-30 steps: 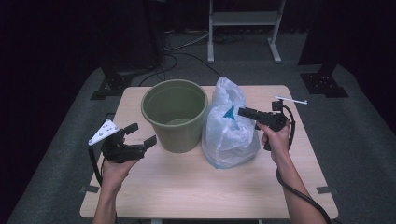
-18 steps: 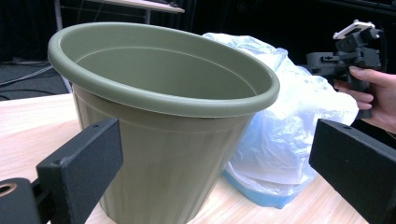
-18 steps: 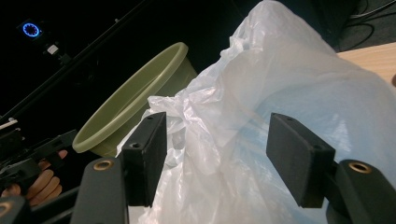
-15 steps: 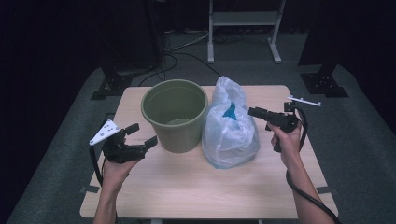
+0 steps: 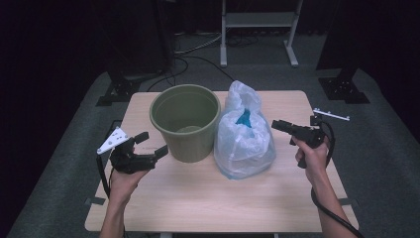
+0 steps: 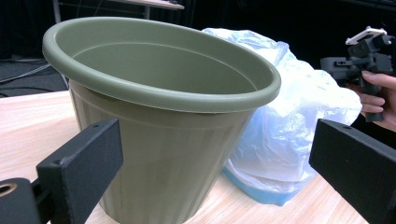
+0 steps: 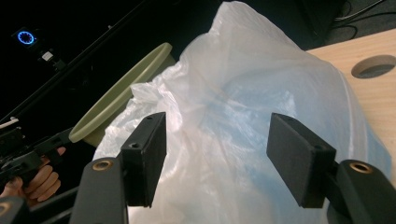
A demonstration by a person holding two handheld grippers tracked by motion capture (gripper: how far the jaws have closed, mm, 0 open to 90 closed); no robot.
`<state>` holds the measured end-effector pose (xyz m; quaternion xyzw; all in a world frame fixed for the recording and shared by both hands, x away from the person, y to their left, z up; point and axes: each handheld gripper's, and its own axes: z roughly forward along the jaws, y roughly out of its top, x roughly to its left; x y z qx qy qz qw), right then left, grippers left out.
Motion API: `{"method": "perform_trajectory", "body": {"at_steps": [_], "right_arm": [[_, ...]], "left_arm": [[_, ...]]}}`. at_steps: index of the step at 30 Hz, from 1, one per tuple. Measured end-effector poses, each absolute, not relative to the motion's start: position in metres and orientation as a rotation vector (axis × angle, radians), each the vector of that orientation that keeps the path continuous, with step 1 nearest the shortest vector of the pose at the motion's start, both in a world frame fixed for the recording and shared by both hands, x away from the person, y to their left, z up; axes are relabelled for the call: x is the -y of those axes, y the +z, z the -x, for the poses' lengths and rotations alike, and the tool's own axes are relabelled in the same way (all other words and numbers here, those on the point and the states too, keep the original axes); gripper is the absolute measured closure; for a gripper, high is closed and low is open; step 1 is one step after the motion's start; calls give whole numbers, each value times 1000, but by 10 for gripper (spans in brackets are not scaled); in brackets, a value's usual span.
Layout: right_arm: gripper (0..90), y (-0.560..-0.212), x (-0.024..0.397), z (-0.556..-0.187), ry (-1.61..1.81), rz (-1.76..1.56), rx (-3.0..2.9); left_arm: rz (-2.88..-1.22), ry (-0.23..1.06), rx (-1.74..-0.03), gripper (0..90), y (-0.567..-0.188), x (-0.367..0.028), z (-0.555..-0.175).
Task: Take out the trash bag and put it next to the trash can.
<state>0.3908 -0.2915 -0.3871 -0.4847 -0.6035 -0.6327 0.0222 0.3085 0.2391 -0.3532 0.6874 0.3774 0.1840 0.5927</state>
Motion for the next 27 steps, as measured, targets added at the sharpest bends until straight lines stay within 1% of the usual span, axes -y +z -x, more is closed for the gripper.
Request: {"method": "perform_trajectory", "body": {"at_steps": [8, 19, 27], "right_arm": [[366, -404, 303, -383, -1945, 1540, 1842], [365, -421, 309, -376, -1932, 1571, 1818], [363, -441, 313, -368, -1916, 1595, 1801]], "left_arm": [[-1600, 427, -877, 15, -354, -238, -308], [-1609, 425, -876, 15, -354, -237, -308], [-1609, 424, -877, 15, -355, -237, -308]]}}
